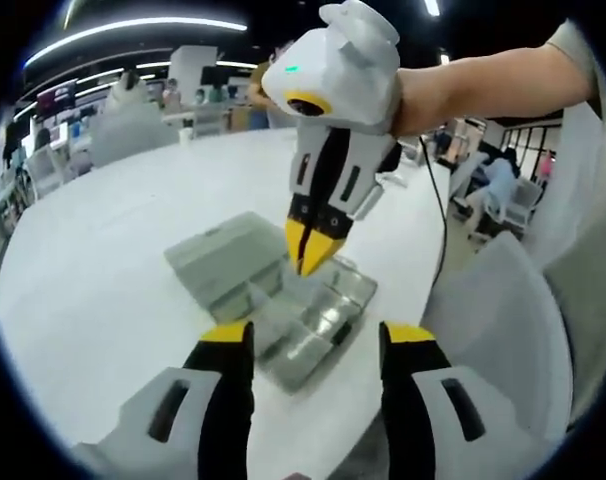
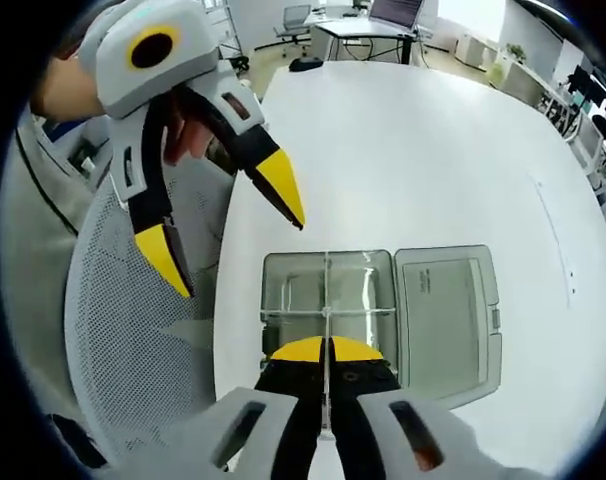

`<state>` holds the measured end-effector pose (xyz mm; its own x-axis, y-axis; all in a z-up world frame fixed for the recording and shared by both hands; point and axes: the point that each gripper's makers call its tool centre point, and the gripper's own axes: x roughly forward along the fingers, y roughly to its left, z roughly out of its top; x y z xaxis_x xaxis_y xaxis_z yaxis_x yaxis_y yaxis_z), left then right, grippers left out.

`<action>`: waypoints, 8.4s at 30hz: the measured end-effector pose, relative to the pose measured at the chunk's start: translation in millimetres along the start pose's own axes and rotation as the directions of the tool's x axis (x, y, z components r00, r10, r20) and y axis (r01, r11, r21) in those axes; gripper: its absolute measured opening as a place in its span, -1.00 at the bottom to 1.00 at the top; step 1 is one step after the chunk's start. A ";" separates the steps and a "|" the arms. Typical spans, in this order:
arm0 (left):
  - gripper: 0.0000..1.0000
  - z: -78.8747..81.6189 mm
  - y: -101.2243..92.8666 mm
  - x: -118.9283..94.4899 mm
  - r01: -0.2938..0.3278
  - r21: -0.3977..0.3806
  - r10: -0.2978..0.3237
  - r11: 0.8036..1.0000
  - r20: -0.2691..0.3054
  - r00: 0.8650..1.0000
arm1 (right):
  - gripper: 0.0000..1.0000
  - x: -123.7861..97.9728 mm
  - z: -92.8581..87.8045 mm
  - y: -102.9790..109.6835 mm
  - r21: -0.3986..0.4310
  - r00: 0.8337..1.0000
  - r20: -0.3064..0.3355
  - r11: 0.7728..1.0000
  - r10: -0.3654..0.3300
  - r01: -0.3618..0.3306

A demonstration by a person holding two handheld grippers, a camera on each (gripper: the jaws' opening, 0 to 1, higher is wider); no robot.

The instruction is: Insert the divider into the dual guide fixture by aligning both edges with the guide slots and pushing it downward to the bottom, including one-sided entry, uneven engagement, binding, and posture correction.

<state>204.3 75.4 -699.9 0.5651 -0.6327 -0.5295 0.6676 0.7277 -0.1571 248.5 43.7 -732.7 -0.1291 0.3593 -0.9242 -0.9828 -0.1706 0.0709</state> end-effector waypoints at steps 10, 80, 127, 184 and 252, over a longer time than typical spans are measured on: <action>-0.03 0.9 -0.4 -0.4 -0.001 -0.001 0.001 1.000 0.002 1.000 | -1.00 0.3 -0.7 1.5 -0.017 1.000 -0.007 1.000 0.002 -0.002; -0.08 4.1 1.7 -2.2 -0.009 0.009 0.009 1.000 0.003 1.000 | -1.00 3.0 -0.7 -0.6 -0.004 0.992 0.122 1.000 0.016 -0.016; -0.09 3.0 1.4 -3.9 -0.013 0.008 0.013 1.000 0.004 1.000 | -1.00 1.6 1.6 1.4 0.031 0.988 0.155 0.999 0.004 -0.009; -0.10 5.4 0.3 -4.6 -0.016 0.018 0.016 1.000 -0.001 1.000 | -1.00 4.7 2.9 5.2 -0.114 0.982 0.185 0.993 0.026 -0.005; -0.12 3.6 3.2 -8.0 -0.023 0.028 0.023 0.999 -0.006 1.000 | -1.00 8.5 -3.8 0.9 0.063 0.941 0.338 0.998 -0.001 -0.021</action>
<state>203.7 81.8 -693.2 0.5774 -0.6144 -0.5377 0.6681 0.7341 -0.1214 247.0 43.1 -741.9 -0.1649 0.6486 -0.7430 -0.9862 -0.1198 0.1143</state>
